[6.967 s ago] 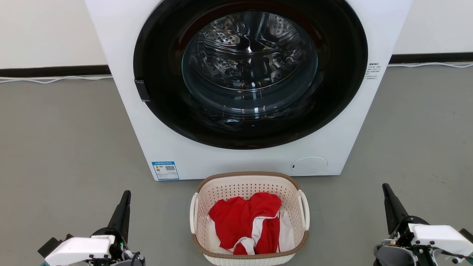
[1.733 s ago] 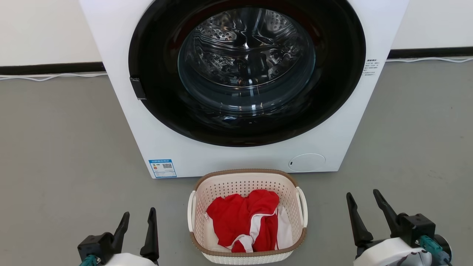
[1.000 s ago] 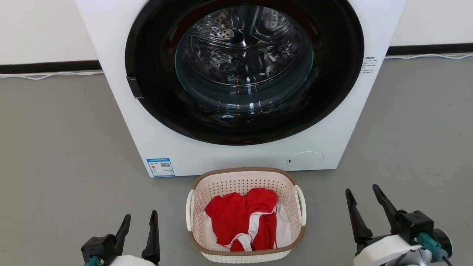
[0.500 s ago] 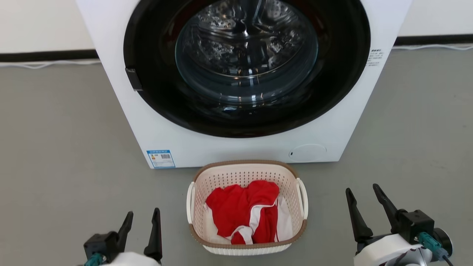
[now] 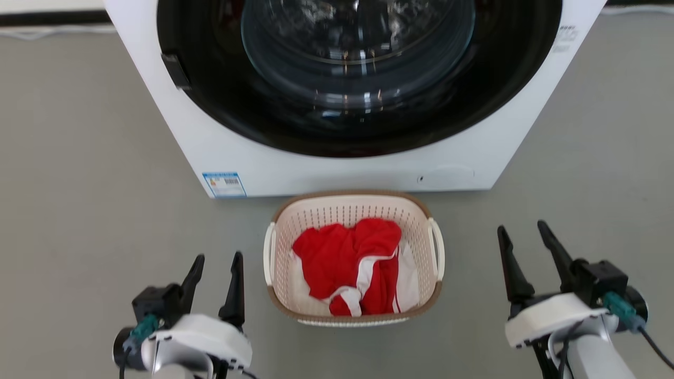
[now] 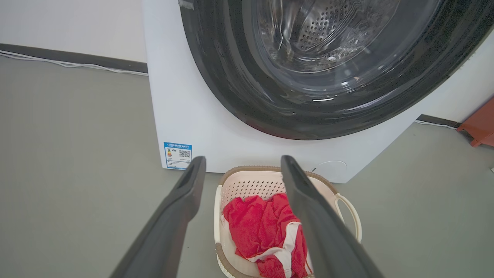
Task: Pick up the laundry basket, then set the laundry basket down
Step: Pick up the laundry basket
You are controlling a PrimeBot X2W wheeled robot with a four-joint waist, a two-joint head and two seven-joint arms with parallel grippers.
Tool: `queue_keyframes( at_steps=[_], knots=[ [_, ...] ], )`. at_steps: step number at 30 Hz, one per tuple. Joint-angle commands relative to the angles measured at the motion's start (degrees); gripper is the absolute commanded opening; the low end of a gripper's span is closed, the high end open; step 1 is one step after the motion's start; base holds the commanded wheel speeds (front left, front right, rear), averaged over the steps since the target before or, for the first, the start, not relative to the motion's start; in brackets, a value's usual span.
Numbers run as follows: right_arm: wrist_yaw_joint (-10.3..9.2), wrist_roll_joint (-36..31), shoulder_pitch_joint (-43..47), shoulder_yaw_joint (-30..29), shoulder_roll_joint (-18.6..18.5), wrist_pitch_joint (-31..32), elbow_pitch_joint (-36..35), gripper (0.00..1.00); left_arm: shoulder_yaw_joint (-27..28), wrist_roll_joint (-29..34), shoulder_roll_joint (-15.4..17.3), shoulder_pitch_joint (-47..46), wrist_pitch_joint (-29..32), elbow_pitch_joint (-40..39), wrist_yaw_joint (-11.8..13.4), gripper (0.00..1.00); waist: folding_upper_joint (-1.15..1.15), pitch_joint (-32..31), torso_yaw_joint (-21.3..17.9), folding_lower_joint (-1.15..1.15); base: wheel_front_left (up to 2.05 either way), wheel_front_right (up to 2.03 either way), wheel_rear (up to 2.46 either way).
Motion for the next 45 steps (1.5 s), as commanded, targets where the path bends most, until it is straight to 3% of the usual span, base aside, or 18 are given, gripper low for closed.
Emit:
queue_keyframes(
  at_steps=[1, 16, 33, 45],
  knots=[
    [0.39, -0.04, -2.48, 1.03, -0.26, -0.78, -0.53, 1.0, 1.18, -0.31, 0.61, -3.16, -0.61, -0.79, 0.12, 1.0, 0.0, 2.28, 0.02, 0.0, 0.0, 0.0, 0.0],
    [0.39, -2.63, -13.59, -1.46, -0.42, -0.78, 7.29, 1.0, -3.4, -1.74, 0.61, -15.94, -0.61, 7.39, 0.43, 1.0, 0.0, 15.16, 0.91, 0.0, 0.0, 0.0, 0.0],
    [0.39, -3.22, -25.54, -0.83, -1.99, -0.78, 20.75, 1.0, -10.29, -6.92, 0.61, -32.75, -0.61, 24.41, 1.33, 1.0, 0.0, 27.95, 2.92, 0.0, 0.0, 0.0, 0.0],
    [0.39, -3.66, -29.28, 0.34, -2.11, -0.78, 22.7, 1.0, -14.08, -9.85, 0.61, -37.86, -0.61, 26.85, 2.28, 1.0, 0.0, 32.8, 3.5, 0.0, 0.0, 0.0, 0.0]
  ],
)
